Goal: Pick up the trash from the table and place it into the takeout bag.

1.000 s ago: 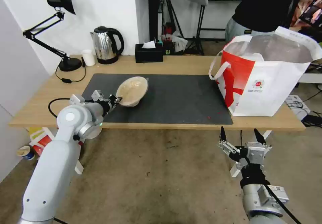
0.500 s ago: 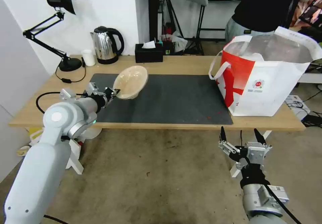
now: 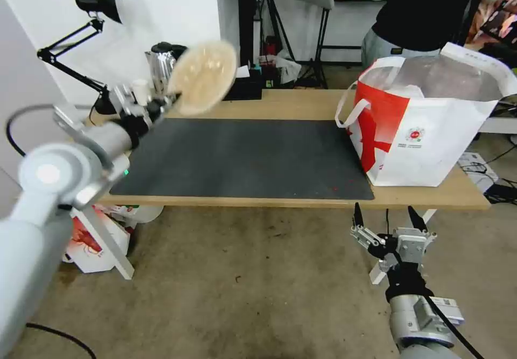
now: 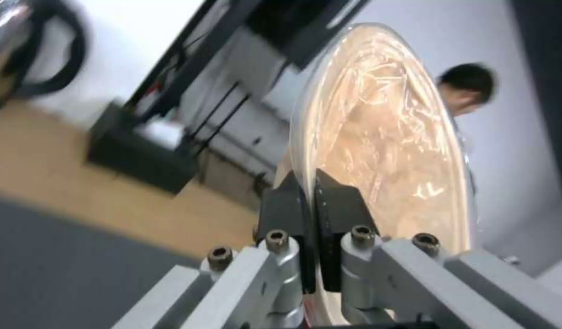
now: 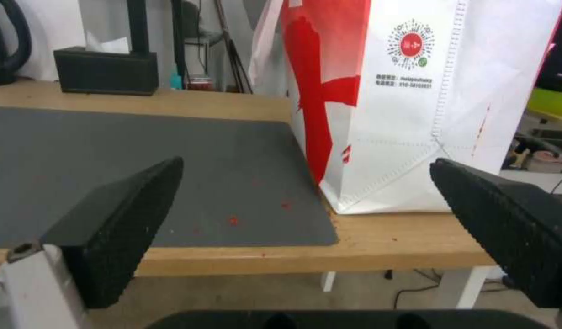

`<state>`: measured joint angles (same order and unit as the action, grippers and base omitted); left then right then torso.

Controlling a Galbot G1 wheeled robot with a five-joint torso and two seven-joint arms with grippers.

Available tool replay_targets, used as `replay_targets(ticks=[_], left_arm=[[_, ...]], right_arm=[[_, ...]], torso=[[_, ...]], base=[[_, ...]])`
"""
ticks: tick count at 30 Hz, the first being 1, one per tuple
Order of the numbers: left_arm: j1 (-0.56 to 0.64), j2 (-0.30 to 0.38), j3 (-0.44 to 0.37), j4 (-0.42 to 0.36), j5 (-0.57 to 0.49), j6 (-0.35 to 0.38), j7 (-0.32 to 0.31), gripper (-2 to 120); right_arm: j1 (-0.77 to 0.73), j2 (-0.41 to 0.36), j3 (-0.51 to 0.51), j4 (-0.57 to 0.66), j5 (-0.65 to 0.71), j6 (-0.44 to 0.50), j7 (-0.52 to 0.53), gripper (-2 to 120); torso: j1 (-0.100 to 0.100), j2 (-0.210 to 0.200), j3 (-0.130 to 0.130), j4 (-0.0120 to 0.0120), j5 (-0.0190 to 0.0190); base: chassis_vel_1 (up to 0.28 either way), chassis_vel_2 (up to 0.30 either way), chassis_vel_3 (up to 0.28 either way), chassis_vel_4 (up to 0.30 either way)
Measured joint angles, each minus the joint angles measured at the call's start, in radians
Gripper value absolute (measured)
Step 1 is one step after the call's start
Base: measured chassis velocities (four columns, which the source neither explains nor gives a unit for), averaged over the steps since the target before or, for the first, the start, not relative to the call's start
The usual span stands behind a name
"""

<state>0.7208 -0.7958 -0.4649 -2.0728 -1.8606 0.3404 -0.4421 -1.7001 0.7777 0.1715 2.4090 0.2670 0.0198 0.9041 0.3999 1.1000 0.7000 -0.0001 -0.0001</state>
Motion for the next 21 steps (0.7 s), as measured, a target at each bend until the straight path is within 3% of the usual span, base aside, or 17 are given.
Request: replay_targets(ticks=[4,7,8,11,12,21], left_arm=[[-0.064,0.034,0.036,0.024,0.003,-0.026,0.073,0],[-0.177,0.065,0.133,0.072,0.021,-0.067,0.172,0],[-0.177,0.065,0.133,0.072,0.021,-0.067,0.172,0],[-0.328,0.072,0.27,0.135,0.037,-0.106,0.248,0],[-0.328,0.072,0.27,0.135,0.037,-0.106,0.248,0],[-0.612,-0.008,0.615,0.278,0.081,-0.169,0.312,0]], right_arm=[[0.0,0.0,0.0,0.0,0.0,0.0,0.0,100],[0.0,0.0,0.0,0.0,0.0,0.0,0.0,100],[0.0,0.0,0.0,0.0,0.0,0.0,0.0,100],[0.0,0.0,0.0,0.0,0.0,0.0,0.0,100],[0.0,0.0,0.0,0.0,0.0,0.0,0.0,100],[0.0,0.0,0.0,0.0,0.0,0.0,0.0,100]], torso=[[0.0,0.0,0.0,0.0002,-0.0001],[0.0,0.0,0.0,0.0001,-0.0001],[0.0,0.0,0.0,0.0001,-0.0001],[0.0,0.0,0.0,0.0,0.0],[0.0,0.0,0.0,0.0,0.0],[0.0,0.0,0.0,0.0001,0.0]], base=[[0.0,0.0,0.0,0.0],[0.0,0.0,0.0,0.0],[0.0,0.0,0.0,0.0],[0.0,0.0,0.0,0.0],[0.0,0.0,0.0,0.0],[0.0,0.0,0.0,0.0]])
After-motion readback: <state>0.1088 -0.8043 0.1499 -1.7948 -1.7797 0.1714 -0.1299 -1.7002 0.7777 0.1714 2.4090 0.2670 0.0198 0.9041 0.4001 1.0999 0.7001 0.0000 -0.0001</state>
